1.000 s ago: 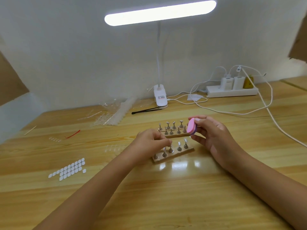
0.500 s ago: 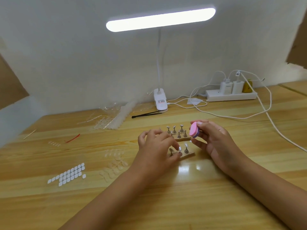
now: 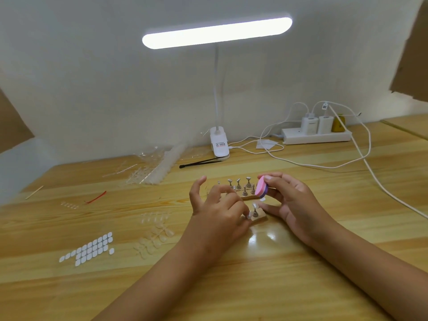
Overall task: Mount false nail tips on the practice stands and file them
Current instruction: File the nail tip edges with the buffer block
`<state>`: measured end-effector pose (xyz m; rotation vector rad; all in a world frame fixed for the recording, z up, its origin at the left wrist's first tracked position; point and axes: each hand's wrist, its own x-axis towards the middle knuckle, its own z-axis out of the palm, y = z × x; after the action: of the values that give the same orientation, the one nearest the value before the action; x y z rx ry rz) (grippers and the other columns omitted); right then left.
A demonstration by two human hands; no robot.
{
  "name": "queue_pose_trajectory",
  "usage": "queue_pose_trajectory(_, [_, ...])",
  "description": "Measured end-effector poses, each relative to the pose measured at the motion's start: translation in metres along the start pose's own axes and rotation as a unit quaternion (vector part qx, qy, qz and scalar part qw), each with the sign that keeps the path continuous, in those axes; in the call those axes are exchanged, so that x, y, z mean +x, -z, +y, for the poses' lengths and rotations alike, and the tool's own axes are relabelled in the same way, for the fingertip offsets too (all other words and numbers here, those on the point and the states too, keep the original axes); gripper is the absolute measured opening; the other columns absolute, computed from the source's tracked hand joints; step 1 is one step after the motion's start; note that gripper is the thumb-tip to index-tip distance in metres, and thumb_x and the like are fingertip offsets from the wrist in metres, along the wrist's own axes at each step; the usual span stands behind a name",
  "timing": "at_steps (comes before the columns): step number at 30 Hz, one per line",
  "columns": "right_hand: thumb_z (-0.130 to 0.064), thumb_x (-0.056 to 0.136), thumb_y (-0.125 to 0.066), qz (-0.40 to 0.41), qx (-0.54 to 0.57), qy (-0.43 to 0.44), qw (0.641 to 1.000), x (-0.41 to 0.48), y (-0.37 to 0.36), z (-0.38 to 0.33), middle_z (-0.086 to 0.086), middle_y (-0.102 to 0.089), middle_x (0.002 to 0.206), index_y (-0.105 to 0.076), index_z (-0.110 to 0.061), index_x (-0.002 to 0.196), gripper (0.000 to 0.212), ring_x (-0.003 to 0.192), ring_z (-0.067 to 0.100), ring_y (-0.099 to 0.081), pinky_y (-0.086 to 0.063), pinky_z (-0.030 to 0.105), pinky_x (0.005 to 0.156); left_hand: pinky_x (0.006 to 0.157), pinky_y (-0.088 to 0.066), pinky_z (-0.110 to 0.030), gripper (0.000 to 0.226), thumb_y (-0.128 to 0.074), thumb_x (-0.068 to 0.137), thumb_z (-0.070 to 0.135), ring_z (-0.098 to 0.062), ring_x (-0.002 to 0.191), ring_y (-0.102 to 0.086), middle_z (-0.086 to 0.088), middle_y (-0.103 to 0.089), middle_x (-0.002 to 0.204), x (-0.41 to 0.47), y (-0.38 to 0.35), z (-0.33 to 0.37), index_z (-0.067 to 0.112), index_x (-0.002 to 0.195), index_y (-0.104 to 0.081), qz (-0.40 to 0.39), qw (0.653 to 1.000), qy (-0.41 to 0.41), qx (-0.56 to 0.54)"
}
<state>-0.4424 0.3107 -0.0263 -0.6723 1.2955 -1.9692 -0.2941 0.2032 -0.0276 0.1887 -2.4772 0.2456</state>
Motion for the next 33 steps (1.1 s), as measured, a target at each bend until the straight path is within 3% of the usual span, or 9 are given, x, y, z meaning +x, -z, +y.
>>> queue_pose_trajectory(5, [-0.019,0.090,-0.063,0.007,0.005,-0.005,1.000,-0.002,0.000,-0.001,0.002,-0.069,0.082,-0.073,-0.020,0.091,0.010,0.081,0.008,-0.067,-0.055,0.029,0.067,0.107,-0.025,-0.054,0.015,-0.068,0.088,0.032,-0.015,0.103,-0.065,0.016,-0.068,0.084,0.003,0.008,0.001,0.026,0.074,-0.066,0.051,0.998,-0.038,0.024])
queue_pose_trajectory(8, [-0.019,0.090,-0.063,0.003,0.006,-0.010,1.000,-0.002,0.000,-0.002,0.002,-0.070,0.083,-0.073,-0.019,0.092,0.010,0.081,0.008,-0.067,-0.055,0.029,0.065,0.109,-0.026,-0.048,0.009,-0.069,0.084,0.035,-0.007,0.103,-0.062,0.017,-0.069,0.085,0.001,0.022,0.005,0.027,0.081,-0.068,0.078,0.987,0.035,-0.134])
queue_pose_trajectory(11, [-0.018,0.090,-0.062,0.003,0.008,-0.016,1.000,-0.001,0.001,-0.002,0.002,-0.071,0.084,-0.072,-0.017,0.095,0.011,0.082,0.008,-0.068,-0.056,0.028,0.065,0.107,-0.032,-0.046,0.016,-0.066,0.079,0.047,0.003,0.110,-0.056,0.021,-0.066,0.096,-0.010,0.041,0.002,0.035,0.090,-0.064,0.066,0.933,0.161,-0.315])
queue_pose_trajectory(15, [-0.023,0.078,-0.068,0.009,0.013,-0.028,0.999,-0.001,0.000,-0.004,0.002,-0.072,0.083,-0.071,-0.015,0.096,0.020,0.080,0.008,-0.069,-0.059,0.030,0.068,0.098,-0.042,-0.039,0.013,-0.067,0.083,0.048,-0.006,0.110,-0.059,0.020,-0.068,0.101,-0.030,0.057,-0.013,0.040,0.093,-0.066,0.065,0.888,0.228,-0.394])
queue_pose_trajectory(19, [-0.027,0.071,-0.068,0.024,0.003,-0.024,0.999,-0.003,-0.002,-0.003,0.001,-0.071,0.081,-0.070,-0.013,0.098,0.030,0.077,0.007,-0.067,-0.060,0.032,0.073,0.087,-0.043,-0.027,0.013,-0.067,0.078,0.048,0.003,0.098,-0.065,0.011,-0.073,0.090,-0.042,0.062,-0.023,0.040,0.088,-0.071,0.075,0.786,0.359,-0.498])
queue_pose_trajectory(24, [-0.026,0.074,-0.066,0.039,-0.002,-0.015,0.999,-0.006,-0.004,-0.002,0.000,-0.071,0.076,-0.068,-0.011,0.097,0.028,0.074,0.005,-0.068,-0.060,0.028,0.066,0.069,-0.046,-0.004,0.025,-0.067,0.078,0.042,0.008,0.093,-0.067,0.009,-0.076,0.090,-0.043,0.063,-0.031,0.027,0.096,-0.074,0.050,0.707,0.418,-0.568])
queue_pose_trajectory(26, [-0.028,0.077,-0.066,0.043,-0.011,-0.002,0.999,-0.008,-0.005,0.000,-0.002,-0.071,0.078,-0.069,-0.012,0.098,0.026,0.078,0.006,-0.068,-0.061,0.030,0.070,0.074,-0.045,-0.005,0.032,-0.066,0.075,0.047,0.010,0.097,-0.064,0.010,-0.076,0.095,-0.046,0.064,-0.032,0.024,0.095,-0.076,0.043,0.688,0.423,-0.588])
queue_pose_trajectory(29, [-0.031,0.077,-0.064,0.058,-0.056,0.057,0.995,-0.014,-0.008,-0.002,-0.006,-0.072,0.083,-0.067,-0.017,0.100,0.027,0.083,0.005,-0.068,-0.058,0.029,0.084,0.085,-0.035,-0.021,0.038,-0.061,0.072,0.059,0.012,0.102,-0.061,0.012,-0.076,0.098,-0.049,0.063,-0.033,0.030,0.087,-0.078,0.043,0.679,0.424,-0.598])
queue_pose_trajectory(33, [-0.028,0.078,-0.068,-0.005,-0.079,0.125,0.989,-0.028,-0.020,-0.006,-0.004,-0.072,0.088,-0.069,-0.019,0.107,0.031,0.083,0.008,-0.069,-0.055,0.019,0.079,0.085,-0.032,-0.022,0.032,-0.065,0.072,0.056,0.012,0.102,-0.062,0.010,-0.076,0.097,-0.050,0.062,-0.032,0.030,0.085,-0.078,0.032,0.661,0.414,-0.625])
